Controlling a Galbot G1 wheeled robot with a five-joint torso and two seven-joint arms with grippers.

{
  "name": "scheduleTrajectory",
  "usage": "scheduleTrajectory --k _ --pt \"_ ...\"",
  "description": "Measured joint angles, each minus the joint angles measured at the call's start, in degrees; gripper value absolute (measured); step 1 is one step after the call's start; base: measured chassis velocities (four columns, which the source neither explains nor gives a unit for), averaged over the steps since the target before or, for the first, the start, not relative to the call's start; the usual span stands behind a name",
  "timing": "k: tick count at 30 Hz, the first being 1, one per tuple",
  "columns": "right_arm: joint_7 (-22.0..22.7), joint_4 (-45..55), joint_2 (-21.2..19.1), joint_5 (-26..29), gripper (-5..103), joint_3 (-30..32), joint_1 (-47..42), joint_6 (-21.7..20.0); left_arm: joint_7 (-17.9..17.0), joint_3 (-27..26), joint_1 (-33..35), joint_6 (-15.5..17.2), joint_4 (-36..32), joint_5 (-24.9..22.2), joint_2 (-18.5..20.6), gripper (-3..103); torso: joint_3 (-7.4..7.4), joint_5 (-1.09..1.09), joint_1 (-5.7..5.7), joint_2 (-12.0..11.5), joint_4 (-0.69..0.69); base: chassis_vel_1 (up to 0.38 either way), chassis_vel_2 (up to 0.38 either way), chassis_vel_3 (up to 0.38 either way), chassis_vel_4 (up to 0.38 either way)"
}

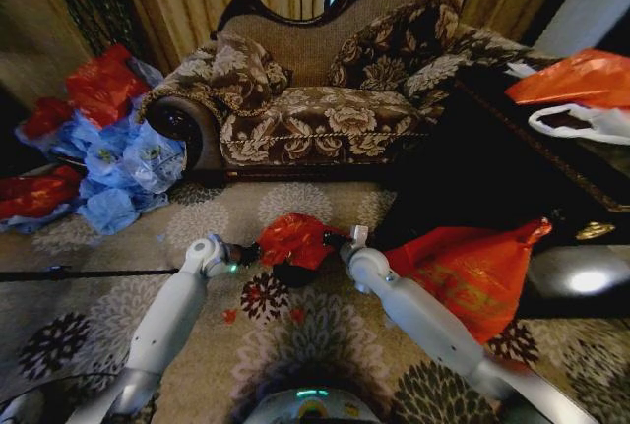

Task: Place a garbage bag over the trash bin.

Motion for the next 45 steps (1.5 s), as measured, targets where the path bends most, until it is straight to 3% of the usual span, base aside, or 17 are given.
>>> scheduleTrajectory --k 5,11,17,24,30,37,45 --pt "-0.09 -0.16 0.34 0.13 0 -0.54 0.73 0.04 0.62 -0.64 -0.19 -0.02 1.78 1.02 0.43 0 0.00 -0.01 0.00 0.00 0.02 0.000 0.000 0.000 0.000" --pt "0.95 7.11 -2.93 1.42 0 -0.93 -4.50 -0.54 0.99 -0.04 4.34 0.62 -0.84 0.40 3.16 0 -0.01 -0.02 -0.01 0.00 0.00 0.000 0.000 0.000 0.000" --pt "1.57 9.29 -2.78 0.97 0 -1.16 -7.44 -0.54 1.28 0.72 5.60 1.61 -2.40 -0.05 4.17 0 -0.01 0.00 -0.01 0.00 0.00 0.000 0.000 0.000 0.000" --pt "0.95 5.65 -2.34 -1.55 0 -0.21 -6.01 -0.17 4.51 2.89 1.54 2.03 1.19 4.80 3.02 0 0.00 -0.01 0.00 0.00 0.01 0.000 0.000 0.000 0.000" --pt "0.58 5.47 -4.92 -1.48 0 1.47 -6.19 -0.41 7.00 3.78 -2.09 2.00 5.03 7.73 2.07 0 0.00 -0.01 -0.01 0.00 -0.02 0.000 0.000 0.000 0.000" --pt "-1.01 -0.41 -1.38 -2.94 0 2.02 -3.25 0.44 10.19 3.37 -7.18 1.09 12.09 11.78 0.27 0 0.00 -0.01 0.00 0.00 0.00 0.000 0.000 0.000 0.000" --pt "-2.90 -7.31 1.00 -4.79 0 3.10 -0.33 1.63 13.47 3.70 -8.95 0.77 14.51 14.81 -1.42 0 0.00 -0.01 0.00 0.00 0.01 0.000 0.000 0.000 0.000"
